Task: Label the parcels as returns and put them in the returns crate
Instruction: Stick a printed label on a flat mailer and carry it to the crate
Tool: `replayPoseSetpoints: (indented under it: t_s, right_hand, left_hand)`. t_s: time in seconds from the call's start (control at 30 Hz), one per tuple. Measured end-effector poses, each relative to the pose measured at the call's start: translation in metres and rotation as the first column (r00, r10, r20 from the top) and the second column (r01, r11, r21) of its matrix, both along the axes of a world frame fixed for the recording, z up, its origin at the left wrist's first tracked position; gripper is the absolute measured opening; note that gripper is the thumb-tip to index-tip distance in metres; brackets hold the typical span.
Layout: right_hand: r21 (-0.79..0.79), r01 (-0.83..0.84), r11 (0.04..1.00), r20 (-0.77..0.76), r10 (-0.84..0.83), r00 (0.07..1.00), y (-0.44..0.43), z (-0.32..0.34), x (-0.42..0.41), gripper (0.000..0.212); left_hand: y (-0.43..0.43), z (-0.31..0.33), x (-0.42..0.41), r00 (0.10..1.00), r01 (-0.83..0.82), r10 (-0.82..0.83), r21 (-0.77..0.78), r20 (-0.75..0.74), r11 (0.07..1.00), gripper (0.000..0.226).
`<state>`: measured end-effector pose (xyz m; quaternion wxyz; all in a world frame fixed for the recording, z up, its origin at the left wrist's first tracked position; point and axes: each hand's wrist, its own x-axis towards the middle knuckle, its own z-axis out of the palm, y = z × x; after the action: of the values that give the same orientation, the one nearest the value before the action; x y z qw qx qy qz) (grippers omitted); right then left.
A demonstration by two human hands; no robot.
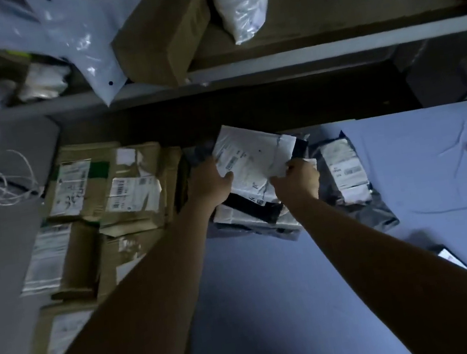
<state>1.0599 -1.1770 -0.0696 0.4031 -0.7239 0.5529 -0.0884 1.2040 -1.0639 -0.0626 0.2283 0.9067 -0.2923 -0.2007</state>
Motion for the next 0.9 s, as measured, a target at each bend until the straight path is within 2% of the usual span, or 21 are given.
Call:
replayPoseSetpoints:
  t_s: [0.1, 0.2, 0.27, 0.37, 0.43, 0.53, 0.67, 0.77, 0.9]
  right_hand:
    - [0.056, 0.014, 0.998, 0.069, -0.017, 0.997, -0.007, -0.007, 0.000, 0.029]
    - [0.098, 0.017, 0.995, 0.119, -0.028, 0.993, -0.012, -0.005, -0.004, 0.015]
    - [0.126, 0.006, 0.992, 0.141, -0.024, 0.990, -0.013, -0.002, -0.010, 0.015]
    - [0.131, -0.021, 0.991, 0.177, -0.002, 0.984, -0.010, 0.002, -0.023, 0.027]
    - [0.120, -0.042, 0.992, 0.216, 0.015, 0.976, -0.007, 0.005, -0.035, 0.035]
    - [0.083, -0.057, 0.995, 0.249, 0.035, 0.968, 0.000, 0.013, -0.056, 0.041]
    - [0.067, -0.045, 0.997, 0.296, 0.023, 0.955, 0.021, 0.029, -0.092, 0.045]
    - [0.027, -0.075, 0.997, 0.289, 0.064, 0.955, 0.038, 0.039, -0.123, 0.031]
    - [-0.006, -0.099, 0.995, 0.236, 0.098, 0.967, 0.065, 0.035, -0.171, 0.018]
  left_hand:
    - [-0.003, -0.009, -0.003, 0.992, -0.122, 0.121, -0.067, -0.021, 0.990, 0.035]
    - [-0.004, -0.013, -0.005, 0.967, -0.249, 0.240, -0.110, -0.087, 0.962, 0.036]
    - [-0.003, -0.016, -0.008, 0.948, -0.302, 0.288, -0.094, -0.133, 0.949, 0.036]
    - [0.004, -0.022, -0.014, 0.930, -0.313, 0.314, 0.038, -0.190, 0.949, 0.046]
    - [0.011, -0.029, -0.020, 0.925, -0.329, 0.335, 0.059, -0.180, 0.942, 0.048]
    - [0.023, -0.038, -0.036, 0.933, -0.347, 0.346, 0.005, -0.096, 0.938, 0.041]
    - [0.047, -0.017, -0.078, 0.948, -0.318, 0.317, -0.167, -0.035, 0.933, 0.026]
    - [0.065, -0.005, -0.112, 0.939, -0.342, 0.321, -0.233, -0.122, 0.911, 0.026]
    - [0.097, -0.002, -0.163, 0.947, -0.316, 0.292, -0.238, -0.134, 0.918, 0.019]
